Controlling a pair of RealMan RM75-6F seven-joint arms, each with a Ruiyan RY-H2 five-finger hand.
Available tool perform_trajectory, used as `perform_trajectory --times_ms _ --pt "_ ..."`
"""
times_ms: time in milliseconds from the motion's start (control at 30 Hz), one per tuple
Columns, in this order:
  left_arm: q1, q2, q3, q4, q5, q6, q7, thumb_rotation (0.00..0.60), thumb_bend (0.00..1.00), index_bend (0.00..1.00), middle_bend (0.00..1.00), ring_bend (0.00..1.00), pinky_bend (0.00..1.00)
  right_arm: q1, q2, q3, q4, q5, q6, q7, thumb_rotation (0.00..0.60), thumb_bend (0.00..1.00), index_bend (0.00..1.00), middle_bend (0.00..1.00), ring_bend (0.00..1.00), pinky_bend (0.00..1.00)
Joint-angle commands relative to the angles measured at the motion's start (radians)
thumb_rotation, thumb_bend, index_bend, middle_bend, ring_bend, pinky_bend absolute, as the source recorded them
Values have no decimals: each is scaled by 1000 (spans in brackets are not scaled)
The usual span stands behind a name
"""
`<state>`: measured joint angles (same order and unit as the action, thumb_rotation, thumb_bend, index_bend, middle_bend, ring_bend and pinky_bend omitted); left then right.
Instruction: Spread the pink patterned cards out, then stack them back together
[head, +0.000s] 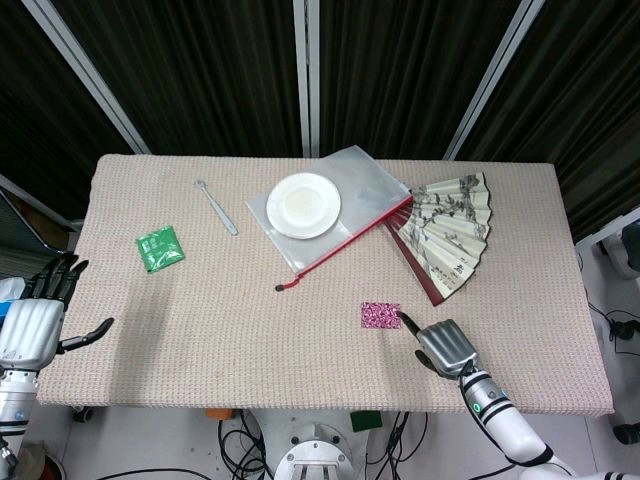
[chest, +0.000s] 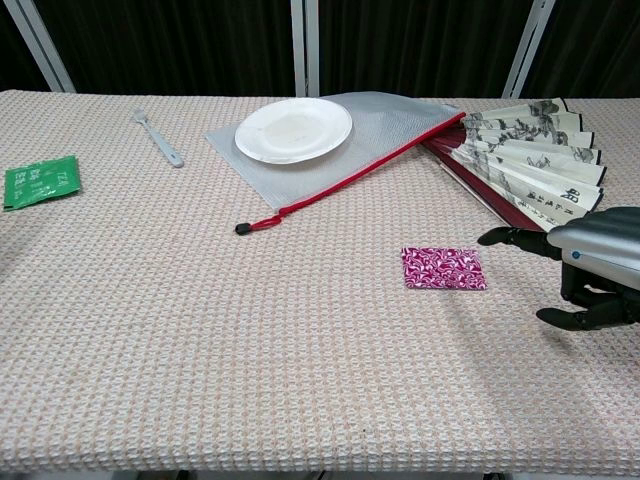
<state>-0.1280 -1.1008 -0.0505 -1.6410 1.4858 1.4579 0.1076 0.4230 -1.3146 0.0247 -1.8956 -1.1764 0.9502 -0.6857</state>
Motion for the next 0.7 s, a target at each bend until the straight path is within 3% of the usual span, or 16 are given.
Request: perform_trajectory --times_ms 33,700 --pt "-4 -6 -1 11 -1 -6 -8 65 104 72 50 32 170 15 -5 -2 8 15 -6 -3 600 1000 0 1000 1000 934" --pt "-4 -17 6 41 -4 -16 -30 66 104 72 50 32 170 153 -43 -8 39 229 -92 26 600 1000 0 1000 1000 934"
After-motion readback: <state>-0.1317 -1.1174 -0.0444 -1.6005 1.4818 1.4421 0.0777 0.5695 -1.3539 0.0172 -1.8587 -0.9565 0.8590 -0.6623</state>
